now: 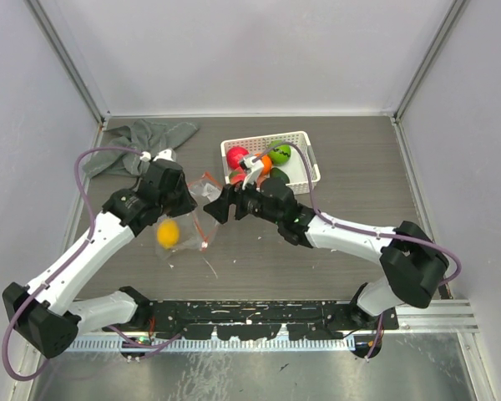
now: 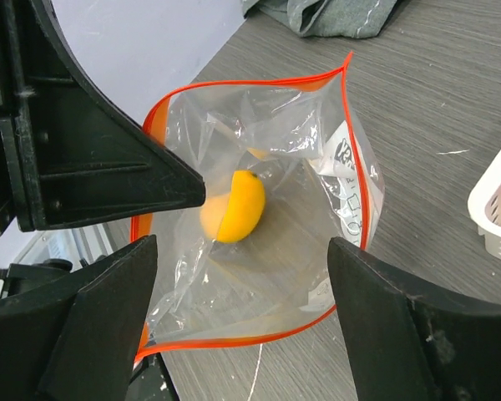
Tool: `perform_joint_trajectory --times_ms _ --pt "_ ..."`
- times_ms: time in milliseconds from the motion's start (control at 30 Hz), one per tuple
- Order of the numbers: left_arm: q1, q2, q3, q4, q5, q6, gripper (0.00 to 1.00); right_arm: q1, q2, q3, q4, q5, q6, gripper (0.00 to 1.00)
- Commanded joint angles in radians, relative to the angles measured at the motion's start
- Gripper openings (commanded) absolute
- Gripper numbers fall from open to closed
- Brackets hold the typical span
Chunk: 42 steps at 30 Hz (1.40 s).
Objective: Place the food in the zip-top bag and seal the zipper
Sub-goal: Place the fake fruit in the zipper food storage bag, then pick up the fake fruit from the bin.
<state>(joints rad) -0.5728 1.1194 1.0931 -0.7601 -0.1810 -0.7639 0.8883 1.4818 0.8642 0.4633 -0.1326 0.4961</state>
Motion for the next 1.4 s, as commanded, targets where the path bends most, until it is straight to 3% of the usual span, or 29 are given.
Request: perform_joint_trajectory --times_ms 0,367,667,933,1367 --pt "0.005 -0.046 0.002 0.016 -0.059 0.036 0.0 0.004 -0.075 0.112 -0.07 -0.027 -0.082 0.87" --pt "0.004 -0.079 -0.001 -0.033 -0.146 0.091 0.0 -0.053 -0.114 0.228 -0.361 0.051 -0.249 0.92" --pt "0.005 -0.084 -0.001 -0.06 -0.17 0.127 0.0 -0.268 -0.095 0.315 -0.559 0.041 -0.299 0.95" --pt "0.005 -0.084 0.002 -0.087 -0.18 0.148 0.0 -0.434 0.054 0.433 -0.693 0.055 -0.365 0.96" --pt "0.005 -0.078 0.006 -0.119 -0.188 0.176 0.0 -0.521 0.331 0.572 -0.796 0.044 -0.457 0.9"
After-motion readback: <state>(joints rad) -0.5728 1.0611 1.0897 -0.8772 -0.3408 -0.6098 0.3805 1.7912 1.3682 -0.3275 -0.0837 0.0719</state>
